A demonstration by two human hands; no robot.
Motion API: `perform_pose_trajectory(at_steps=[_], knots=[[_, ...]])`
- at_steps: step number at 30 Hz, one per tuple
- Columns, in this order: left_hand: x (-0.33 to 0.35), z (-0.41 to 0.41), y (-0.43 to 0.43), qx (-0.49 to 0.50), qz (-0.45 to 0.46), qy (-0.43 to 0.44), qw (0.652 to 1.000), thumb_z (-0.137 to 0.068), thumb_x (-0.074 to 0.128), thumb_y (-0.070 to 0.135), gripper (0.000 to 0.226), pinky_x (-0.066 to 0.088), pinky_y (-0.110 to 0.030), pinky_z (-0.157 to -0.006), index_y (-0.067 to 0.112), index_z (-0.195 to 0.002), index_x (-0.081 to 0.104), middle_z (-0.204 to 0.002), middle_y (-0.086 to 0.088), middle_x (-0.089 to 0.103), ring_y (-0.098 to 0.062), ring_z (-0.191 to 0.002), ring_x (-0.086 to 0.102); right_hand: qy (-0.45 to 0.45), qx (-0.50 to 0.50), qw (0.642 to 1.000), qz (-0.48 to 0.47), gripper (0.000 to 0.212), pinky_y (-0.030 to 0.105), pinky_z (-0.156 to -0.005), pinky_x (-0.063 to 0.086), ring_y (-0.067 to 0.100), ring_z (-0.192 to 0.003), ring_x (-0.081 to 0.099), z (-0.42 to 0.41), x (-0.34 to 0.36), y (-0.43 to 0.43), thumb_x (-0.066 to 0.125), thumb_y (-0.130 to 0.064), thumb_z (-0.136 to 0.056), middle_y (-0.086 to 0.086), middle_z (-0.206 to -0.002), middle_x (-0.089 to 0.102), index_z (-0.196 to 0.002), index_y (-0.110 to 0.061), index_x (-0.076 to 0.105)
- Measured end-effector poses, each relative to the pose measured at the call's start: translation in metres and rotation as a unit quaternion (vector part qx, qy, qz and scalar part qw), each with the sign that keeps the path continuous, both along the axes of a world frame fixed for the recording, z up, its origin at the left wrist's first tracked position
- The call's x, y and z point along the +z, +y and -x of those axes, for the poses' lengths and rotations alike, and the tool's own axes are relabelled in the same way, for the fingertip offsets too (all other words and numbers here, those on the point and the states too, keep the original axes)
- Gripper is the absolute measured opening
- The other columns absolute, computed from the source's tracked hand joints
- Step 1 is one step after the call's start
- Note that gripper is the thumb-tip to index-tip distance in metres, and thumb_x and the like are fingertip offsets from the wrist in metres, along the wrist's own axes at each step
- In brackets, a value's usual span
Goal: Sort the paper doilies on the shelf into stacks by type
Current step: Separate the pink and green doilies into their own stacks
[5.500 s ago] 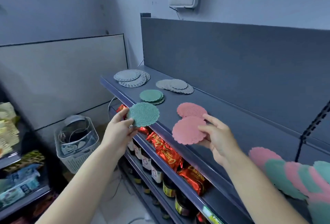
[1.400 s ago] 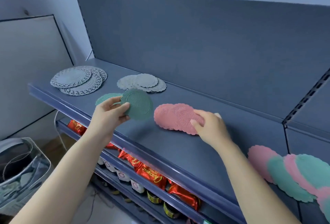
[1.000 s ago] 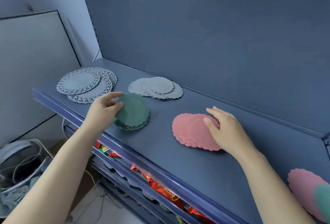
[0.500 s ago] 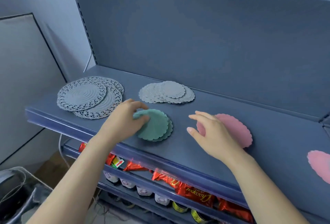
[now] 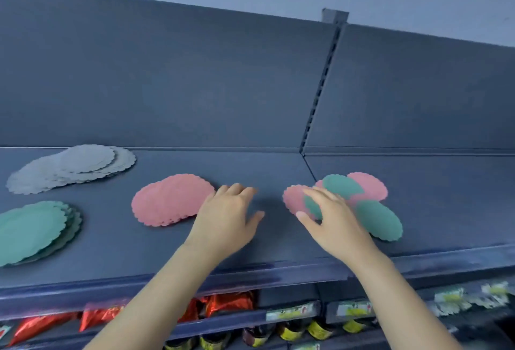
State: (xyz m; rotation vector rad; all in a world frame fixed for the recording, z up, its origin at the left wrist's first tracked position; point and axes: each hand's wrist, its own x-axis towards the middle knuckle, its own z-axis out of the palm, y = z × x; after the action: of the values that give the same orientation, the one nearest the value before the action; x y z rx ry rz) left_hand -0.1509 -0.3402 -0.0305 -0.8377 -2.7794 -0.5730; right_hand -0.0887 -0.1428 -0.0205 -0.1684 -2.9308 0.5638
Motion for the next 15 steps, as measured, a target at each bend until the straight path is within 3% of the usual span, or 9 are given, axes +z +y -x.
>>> perform_pose_trajectory(at_steps=[6,11,15], knots=[[-0.015,-0.013,0.151,-0.026,0.024,-0.024,0.999,-0.092,0.049,0.049,0.057,0.032,-0.033,-0.107,0.02,-0.14,0.041,-0.14,0.0,0.048,-0.023,-0.129,0.041,-0.041,-0.029,0.998,-0.031,0.06,0.03,-0.112,0.027,0.016,-0.137,0.033,-0.041,-0.013,0.136,0.057,-0.045,-0.09,-0.004,-0.149,0.039,-0.142,-0.021,0.04],[-0.028,-0.008,0.219,-0.031,0.101,-0.119,0.987,-0.086,0.04,0.07,0.078,0.006,-0.041,-0.117,0.032,-0.151,0.021,-0.16,0.006,0.014,-0.015,-0.147,0.009,-0.103,0.0,0.994,0.025,0.093,0.031,-0.112,0.027,0.015,-0.138,0.03,-0.035,-0.016,0.194,0.068,-0.062,-0.072,-0.004,-0.151,0.033,-0.146,-0.019,0.033],[-0.024,-0.002,0.233,0.013,0.117,-0.131,0.984,-0.082,0.046,0.071,0.072,0.012,-0.044,-0.113,0.041,-0.145,0.031,-0.156,0.006,0.023,-0.019,-0.143,0.018,-0.128,0.023,0.991,0.036,0.105,0.031,-0.11,0.027,0.013,-0.138,0.025,-0.01,-0.012,0.219,0.077,-0.062,-0.061,-0.007,-0.149,0.03,-0.147,-0.023,0.03]])
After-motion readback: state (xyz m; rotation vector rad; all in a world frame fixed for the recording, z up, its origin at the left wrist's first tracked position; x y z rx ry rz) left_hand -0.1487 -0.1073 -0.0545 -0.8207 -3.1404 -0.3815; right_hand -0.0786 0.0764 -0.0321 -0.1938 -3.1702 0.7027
